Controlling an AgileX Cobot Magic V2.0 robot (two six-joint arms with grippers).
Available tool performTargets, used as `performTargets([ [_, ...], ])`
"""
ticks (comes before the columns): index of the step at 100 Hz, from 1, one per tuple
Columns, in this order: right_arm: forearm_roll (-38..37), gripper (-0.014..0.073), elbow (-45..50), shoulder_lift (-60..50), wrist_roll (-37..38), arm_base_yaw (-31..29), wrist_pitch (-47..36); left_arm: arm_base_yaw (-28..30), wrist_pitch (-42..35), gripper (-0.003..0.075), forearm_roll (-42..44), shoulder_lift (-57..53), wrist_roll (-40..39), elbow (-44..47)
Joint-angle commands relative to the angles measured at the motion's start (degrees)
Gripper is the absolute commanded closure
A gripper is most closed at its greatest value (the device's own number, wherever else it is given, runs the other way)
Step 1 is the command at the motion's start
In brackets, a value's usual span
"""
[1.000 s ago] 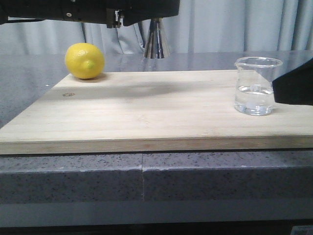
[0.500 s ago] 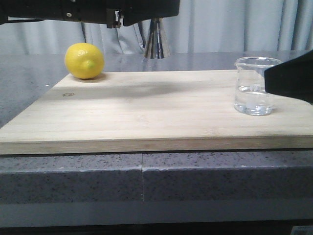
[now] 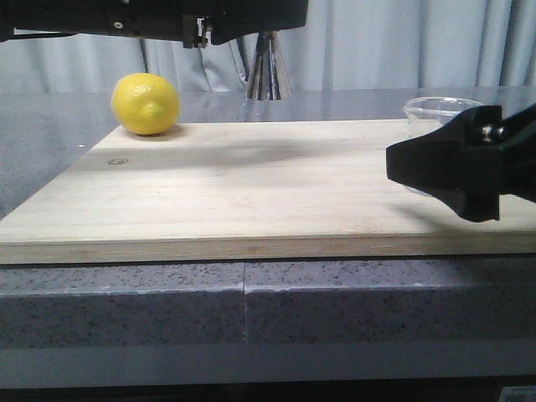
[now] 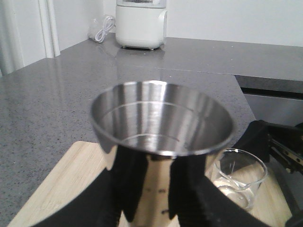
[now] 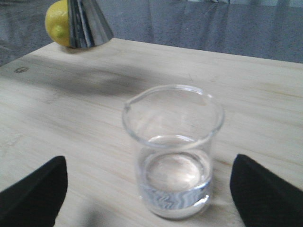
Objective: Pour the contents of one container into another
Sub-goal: 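Reach the right gripper to the glass beaker and grasp it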
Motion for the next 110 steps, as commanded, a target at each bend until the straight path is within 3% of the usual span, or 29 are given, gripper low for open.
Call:
performTargets([
  [1,0.50,-0.0026,-2.26,1.18,0.03,-1.70,-6.45,-0.49,6.24,0.0504,-5.21,-3.23,-0.61,-1.81],
  [16,-2.88,0.0024,-3.35,3.86,-0.48,-3.08,-7.94,-0.49,6.24,0.0504,-5.21,-3.23,-0.61,-1.81],
  [60,-3.00,0.0127,-3.96,9.46,-2.39,-3.32,-14.88,-0.49,6.24,0.0504,-5.21,-3.23,-0.61,-1.81],
  [86,-3.00,0.0267,-3.96,9.73,-2.42,-3.32,-15.13,-0.49,6.24,0.0504,-5.21,-3.23,-0.61,-1.81],
  [110,-1.88,0.0279,-3.96,9.73,-2.42,-3.32,-15.13,-0.49,6.24,0.0504,-5.21,-3.23,-0.61,-1.81],
])
